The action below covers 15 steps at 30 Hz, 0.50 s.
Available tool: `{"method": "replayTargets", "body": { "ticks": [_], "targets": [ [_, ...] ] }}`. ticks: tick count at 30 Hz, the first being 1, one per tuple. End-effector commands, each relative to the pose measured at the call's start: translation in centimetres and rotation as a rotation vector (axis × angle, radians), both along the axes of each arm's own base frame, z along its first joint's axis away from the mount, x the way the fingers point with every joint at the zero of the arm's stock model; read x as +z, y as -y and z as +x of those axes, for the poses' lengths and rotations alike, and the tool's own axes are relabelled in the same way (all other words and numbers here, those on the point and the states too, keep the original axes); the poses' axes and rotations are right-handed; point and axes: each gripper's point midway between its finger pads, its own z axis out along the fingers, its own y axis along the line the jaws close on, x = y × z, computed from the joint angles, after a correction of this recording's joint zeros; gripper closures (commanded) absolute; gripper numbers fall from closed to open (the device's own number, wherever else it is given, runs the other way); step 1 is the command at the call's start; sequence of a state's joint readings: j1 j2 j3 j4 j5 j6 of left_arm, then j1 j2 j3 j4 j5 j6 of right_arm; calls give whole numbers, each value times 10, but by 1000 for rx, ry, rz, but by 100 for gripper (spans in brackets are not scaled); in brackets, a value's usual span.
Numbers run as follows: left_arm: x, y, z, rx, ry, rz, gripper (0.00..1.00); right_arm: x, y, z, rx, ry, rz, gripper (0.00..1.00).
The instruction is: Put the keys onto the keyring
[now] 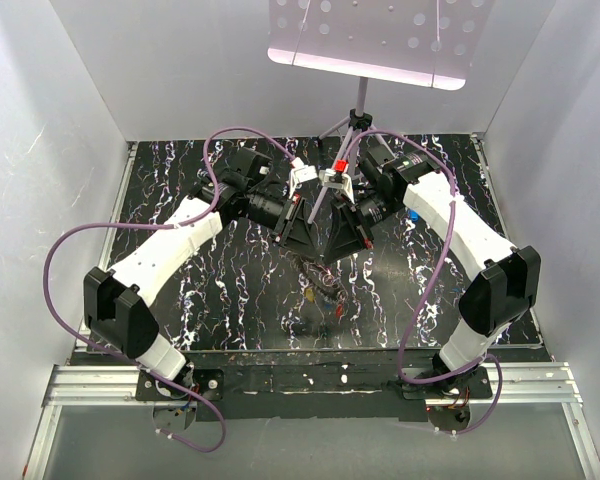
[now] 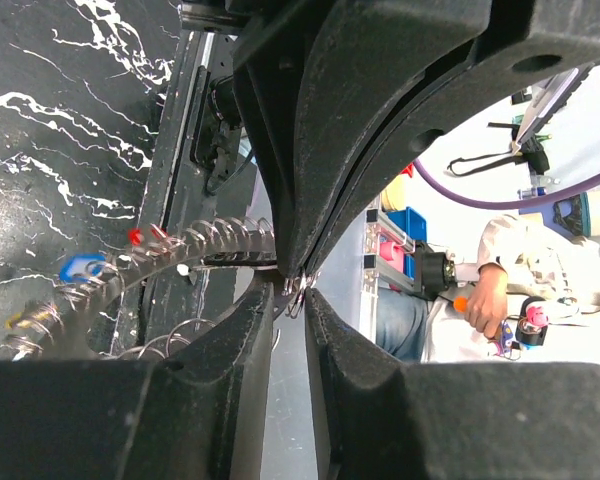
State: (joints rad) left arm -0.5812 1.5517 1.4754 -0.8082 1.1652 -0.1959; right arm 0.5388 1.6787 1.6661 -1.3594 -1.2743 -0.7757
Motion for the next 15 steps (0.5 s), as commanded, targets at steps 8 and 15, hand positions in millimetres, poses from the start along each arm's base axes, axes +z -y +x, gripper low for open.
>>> {"method": "replayTargets", "body": {
  "ticks": [8,15],
  "targets": [
    [0,7,-11,-57,18,7,88,16,0,-12,13,-62,14,99],
    [3,9,-10,-60,21,2,82,15,-1,-12,12,-64,11,99]
  ]
}}
